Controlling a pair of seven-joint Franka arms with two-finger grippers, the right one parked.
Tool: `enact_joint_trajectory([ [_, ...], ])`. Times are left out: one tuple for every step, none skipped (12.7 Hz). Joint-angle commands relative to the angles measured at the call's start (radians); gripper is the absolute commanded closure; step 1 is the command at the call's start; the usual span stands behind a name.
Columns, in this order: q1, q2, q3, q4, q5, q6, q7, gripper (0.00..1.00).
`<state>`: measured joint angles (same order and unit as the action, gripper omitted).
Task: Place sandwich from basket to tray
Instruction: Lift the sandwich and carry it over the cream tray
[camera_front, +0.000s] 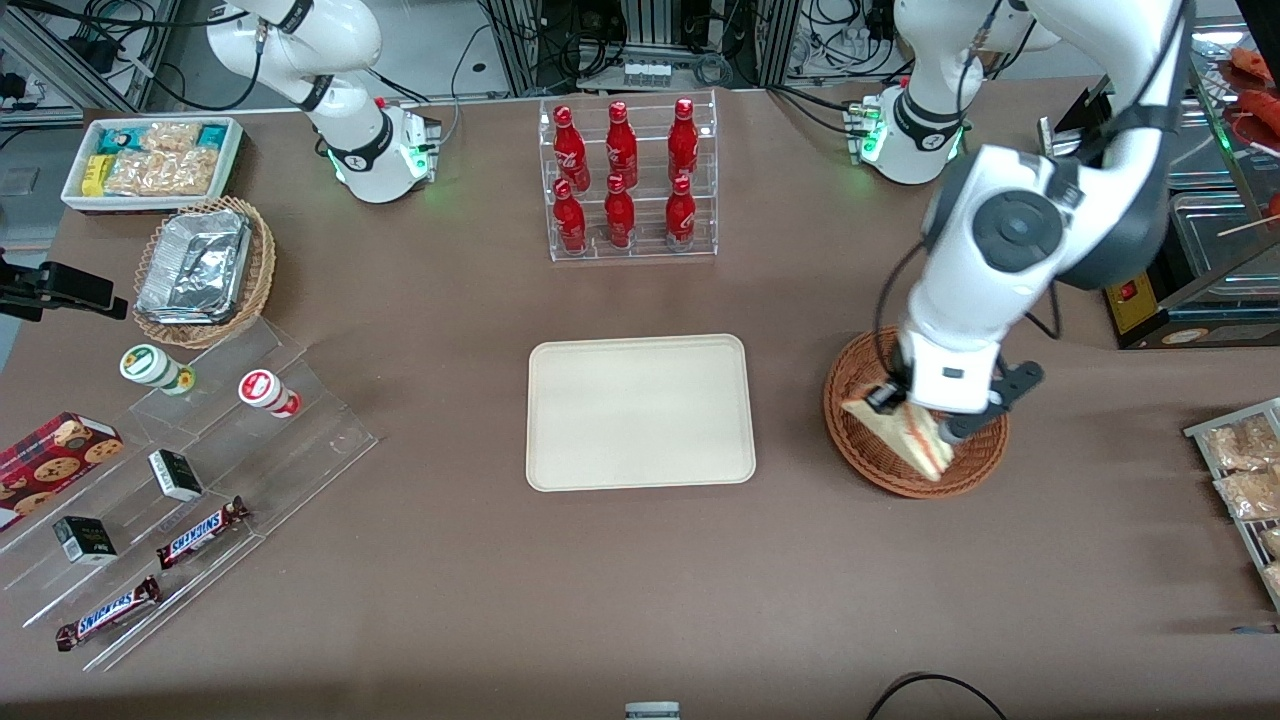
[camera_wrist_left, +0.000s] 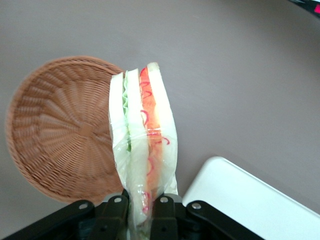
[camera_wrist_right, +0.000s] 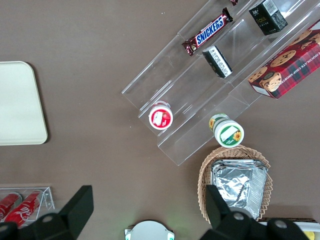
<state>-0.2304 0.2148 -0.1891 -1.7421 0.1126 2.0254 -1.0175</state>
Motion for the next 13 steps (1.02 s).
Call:
enact_joint_trajectory([
  [-0.116, 0.072, 0.007, 0.053, 0.021, -0.016, -0.009, 1.00],
  [-0.153, 0.095, 0.005, 0.061, 0.013, -0.011, 0.023, 1.00],
  [-0.199, 0.124, 0.005, 0.084, 0.010, -0.002, 0.033, 1.00],
  [-0.237, 0.156, 0.005, 0.101, 0.009, 0.004, 0.033, 1.00],
  [-0.260, 0.190, 0.003, 0.131, 0.007, 0.019, 0.034, 1.00],
  [-0.282, 0.228, 0.002, 0.159, 0.002, 0.039, 0.036, 1.00],
  [-0.315, 0.276, 0.003, 0.192, 0.001, 0.061, 0.039, 1.00],
  [-0.340, 0.316, 0.003, 0.212, 0.002, 0.074, 0.037, 1.00],
  [-0.360, 0.348, 0.005, 0.217, 0.007, 0.097, 0.036, 1.00],
  [-0.375, 0.365, 0.003, 0.217, 0.009, 0.140, 0.039, 1.00],
  [-0.379, 0.379, 0.003, 0.217, 0.007, 0.176, 0.037, 1.00],
  [-0.380, 0.393, 0.000, 0.214, 0.007, 0.199, 0.037, 1.00],
  [-0.386, 0.412, -0.025, 0.216, 0.013, 0.214, 0.028, 1.00],
])
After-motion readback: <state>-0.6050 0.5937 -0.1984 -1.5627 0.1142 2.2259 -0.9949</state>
